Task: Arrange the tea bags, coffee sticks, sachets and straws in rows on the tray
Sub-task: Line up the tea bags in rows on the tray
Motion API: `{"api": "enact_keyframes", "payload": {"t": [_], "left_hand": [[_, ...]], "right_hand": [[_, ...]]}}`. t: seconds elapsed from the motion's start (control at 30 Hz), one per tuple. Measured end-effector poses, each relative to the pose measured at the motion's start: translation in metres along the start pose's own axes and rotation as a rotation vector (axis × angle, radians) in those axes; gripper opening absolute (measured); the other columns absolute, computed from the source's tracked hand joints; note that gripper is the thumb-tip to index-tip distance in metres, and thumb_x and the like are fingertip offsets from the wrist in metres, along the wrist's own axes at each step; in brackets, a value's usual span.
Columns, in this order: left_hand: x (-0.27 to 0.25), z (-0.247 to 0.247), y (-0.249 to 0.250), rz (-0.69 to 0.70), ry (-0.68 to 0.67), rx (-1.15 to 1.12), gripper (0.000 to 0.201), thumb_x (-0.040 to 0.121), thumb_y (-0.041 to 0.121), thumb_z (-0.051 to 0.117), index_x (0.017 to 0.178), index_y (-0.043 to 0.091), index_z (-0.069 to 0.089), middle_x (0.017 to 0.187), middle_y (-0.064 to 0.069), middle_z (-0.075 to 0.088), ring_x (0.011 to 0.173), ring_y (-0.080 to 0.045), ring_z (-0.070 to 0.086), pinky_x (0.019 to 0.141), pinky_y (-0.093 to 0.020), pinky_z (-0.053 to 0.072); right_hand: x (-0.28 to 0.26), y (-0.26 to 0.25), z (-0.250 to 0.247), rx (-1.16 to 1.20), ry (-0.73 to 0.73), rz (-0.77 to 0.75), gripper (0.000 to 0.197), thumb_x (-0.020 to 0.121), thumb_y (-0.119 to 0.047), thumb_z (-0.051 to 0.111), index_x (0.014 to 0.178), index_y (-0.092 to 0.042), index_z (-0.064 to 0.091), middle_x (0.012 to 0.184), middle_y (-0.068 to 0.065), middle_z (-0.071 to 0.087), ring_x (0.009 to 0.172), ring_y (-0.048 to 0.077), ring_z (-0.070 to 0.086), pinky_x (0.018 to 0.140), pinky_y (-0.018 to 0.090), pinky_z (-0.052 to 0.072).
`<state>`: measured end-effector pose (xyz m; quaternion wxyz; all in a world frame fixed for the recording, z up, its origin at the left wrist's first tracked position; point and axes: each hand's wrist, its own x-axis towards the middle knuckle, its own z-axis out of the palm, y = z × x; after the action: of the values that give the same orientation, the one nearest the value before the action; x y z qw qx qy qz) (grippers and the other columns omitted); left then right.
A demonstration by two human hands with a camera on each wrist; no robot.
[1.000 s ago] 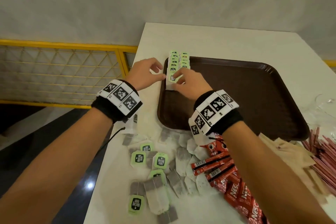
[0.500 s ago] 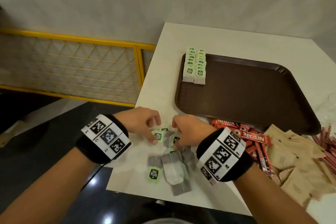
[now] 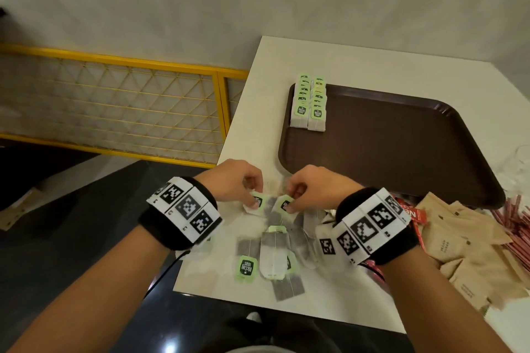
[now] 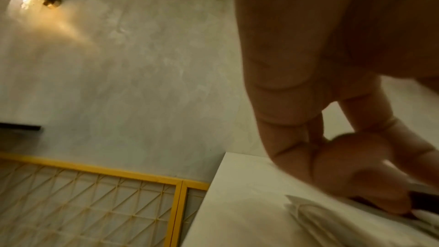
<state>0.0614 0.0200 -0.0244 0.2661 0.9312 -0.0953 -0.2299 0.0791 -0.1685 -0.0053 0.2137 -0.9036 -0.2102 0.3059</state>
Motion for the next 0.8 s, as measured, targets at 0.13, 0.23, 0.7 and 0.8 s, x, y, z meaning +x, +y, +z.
{"api": "enact_keyframes", "payload": {"t": [0.13, 0.23, 0.7, 0.8], "left_hand": [[-0.003, -0.014, 0.005, 0.017, -0.050, -0.137, 0.009, 0.080, 0.017, 0.072, 0.084, 0.018, 0.064, 0.079, 0.009, 0.063, 0.074, -0.006, 0.055, 0.065, -0.016, 0.040], [0.001, -0.032, 0.011, 0.044, -0.030, -0.331, 0.012, 0.082, 0.008, 0.068, 0.084, 0.018, 0.062, 0.097, -0.009, 0.069, 0.084, -0.015, 0.060, 0.077, -0.025, 0.046], [0.100, -0.062, 0.044, -0.117, 0.105, -0.632, 0.026, 0.090, 0.000, 0.056, 0.115, 0.009, 0.058, 0.104, -0.015, 0.061, 0.082, -0.019, 0.064, 0.078, -0.027, 0.055], [0.128, -0.066, 0.045, -0.137, 0.114, -0.529, 0.026, 0.088, 0.005, 0.061, 0.113, 0.011, 0.058, 0.096, -0.007, 0.064, 0.078, -0.012, 0.061, 0.073, -0.024, 0.053]], "right_hand": [[-0.005, 0.007, -0.014, 0.238, -0.004, -0.064, 0.011, 0.080, -0.018, 0.072, 0.075, -0.020, 0.063, 0.068, -0.007, 0.057, 0.058, 0.002, 0.050, 0.059, 0.019, 0.042], [-0.006, 0.016, -0.027, 0.520, 0.024, -0.070, 0.009, 0.086, -0.005, 0.063, 0.082, -0.011, 0.058, 0.075, 0.005, 0.059, 0.059, 0.010, 0.054, 0.054, 0.021, 0.049], [0.066, 0.074, -0.096, 0.661, 0.223, 0.209, 0.026, 0.090, 0.004, 0.053, 0.109, -0.012, 0.059, 0.110, 0.013, 0.058, 0.092, 0.024, 0.060, 0.084, 0.041, 0.054], [0.086, 0.076, -0.108, 0.540, 0.270, 0.280, 0.027, 0.086, -0.003, 0.063, 0.112, -0.010, 0.059, 0.110, 0.016, 0.064, 0.087, 0.026, 0.060, 0.090, 0.043, 0.053]]}}
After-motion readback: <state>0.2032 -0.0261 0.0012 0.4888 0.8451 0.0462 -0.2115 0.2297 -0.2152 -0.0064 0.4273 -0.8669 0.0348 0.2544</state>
